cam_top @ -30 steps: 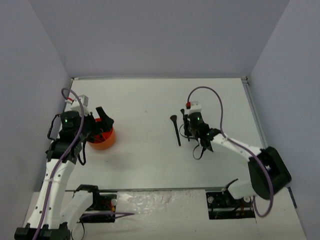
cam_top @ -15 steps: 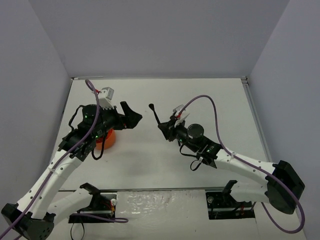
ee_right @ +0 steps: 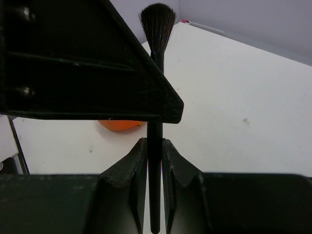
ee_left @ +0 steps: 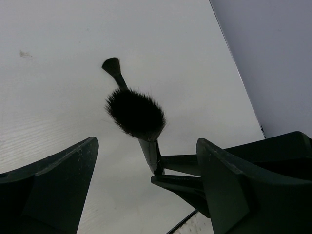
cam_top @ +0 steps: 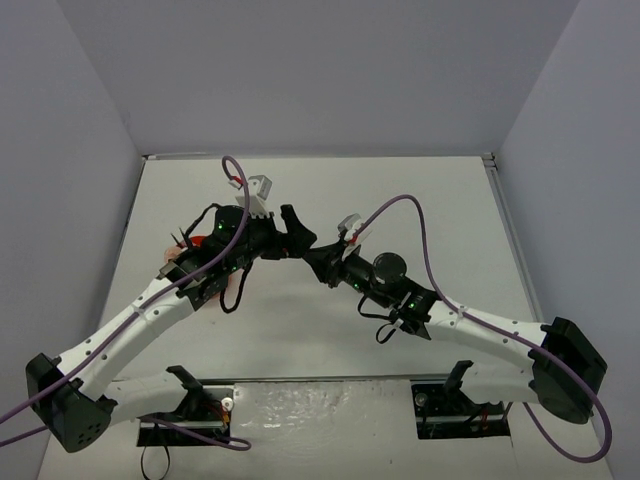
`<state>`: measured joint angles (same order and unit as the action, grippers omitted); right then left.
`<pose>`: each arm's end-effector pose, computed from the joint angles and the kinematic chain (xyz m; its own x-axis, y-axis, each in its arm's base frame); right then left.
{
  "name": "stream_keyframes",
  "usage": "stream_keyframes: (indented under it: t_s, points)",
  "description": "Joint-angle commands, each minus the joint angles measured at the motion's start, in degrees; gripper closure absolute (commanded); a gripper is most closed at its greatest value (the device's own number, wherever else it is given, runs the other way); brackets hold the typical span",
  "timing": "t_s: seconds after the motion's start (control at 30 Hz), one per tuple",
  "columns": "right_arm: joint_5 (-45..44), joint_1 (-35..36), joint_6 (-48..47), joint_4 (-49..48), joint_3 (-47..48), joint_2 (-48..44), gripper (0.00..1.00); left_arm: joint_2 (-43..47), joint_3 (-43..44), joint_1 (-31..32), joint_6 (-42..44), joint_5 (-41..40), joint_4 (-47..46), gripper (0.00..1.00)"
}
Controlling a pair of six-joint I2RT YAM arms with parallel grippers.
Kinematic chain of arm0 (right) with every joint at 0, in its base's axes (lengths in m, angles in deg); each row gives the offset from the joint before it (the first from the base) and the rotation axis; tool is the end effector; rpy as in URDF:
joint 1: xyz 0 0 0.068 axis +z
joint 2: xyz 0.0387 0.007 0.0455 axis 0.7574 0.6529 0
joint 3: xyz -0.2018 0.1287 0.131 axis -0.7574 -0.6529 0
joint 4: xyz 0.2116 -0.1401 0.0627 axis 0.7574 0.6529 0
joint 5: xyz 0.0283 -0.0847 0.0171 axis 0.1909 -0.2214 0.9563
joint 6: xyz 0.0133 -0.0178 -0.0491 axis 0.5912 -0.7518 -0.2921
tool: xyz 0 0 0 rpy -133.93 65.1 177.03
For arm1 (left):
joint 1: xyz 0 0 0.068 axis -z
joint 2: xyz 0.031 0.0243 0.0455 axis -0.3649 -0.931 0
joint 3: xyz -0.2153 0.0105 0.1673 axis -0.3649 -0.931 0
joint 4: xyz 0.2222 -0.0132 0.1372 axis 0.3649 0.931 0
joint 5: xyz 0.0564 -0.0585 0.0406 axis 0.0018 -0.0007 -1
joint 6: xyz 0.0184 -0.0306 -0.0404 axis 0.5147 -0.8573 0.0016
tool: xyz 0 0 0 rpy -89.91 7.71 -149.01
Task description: Organize the makeup
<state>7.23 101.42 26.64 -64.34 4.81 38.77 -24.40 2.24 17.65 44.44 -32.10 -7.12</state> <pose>0.1616 0.2130 0.3001 0.0105 0.2653 -0.9641 -0.8486 0.5124 0.1317 0.1971 -0.1643 0.3693 -0.5875 -0.3110 -0.7470 0.4287 0.6634 -0.6133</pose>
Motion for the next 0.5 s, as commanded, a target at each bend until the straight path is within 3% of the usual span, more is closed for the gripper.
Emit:
stream_keyframes:
  t_s: [0.0,0.1,0.3,0.37,0.47]
  points:
    - [0.7,0.5,-0.4,-7.6,1.3,-0.2,1.0,-1.1,4.6,1.7,-0.8,-2.4,-5.3,0.29]
    - [0.1,0.5,-0.3,-7.8,0.8,-0.5,1.0,-1.5,4.6,2.4,-0.8,-3.0,-5.7,0.56]
    - [-0.6,0.5,-0.6,-8.0,0.4,-0.8,0.98,-1.8,4.8,3.0,-0.8,-3.5,-5.7,0.96]
    - [-0.8,0.5,-0.6,-7.9,0.5,-0.7,0.93,-2.0,4.9,3.1,-0.8,-3.6,-5.7,1.0]
    - [-0.8,0.5,-0.6,-7.8,0.6,-1.0,0.71,-2.1,4.9,3.2,-0.5,-3.7,-5.7,1.0]
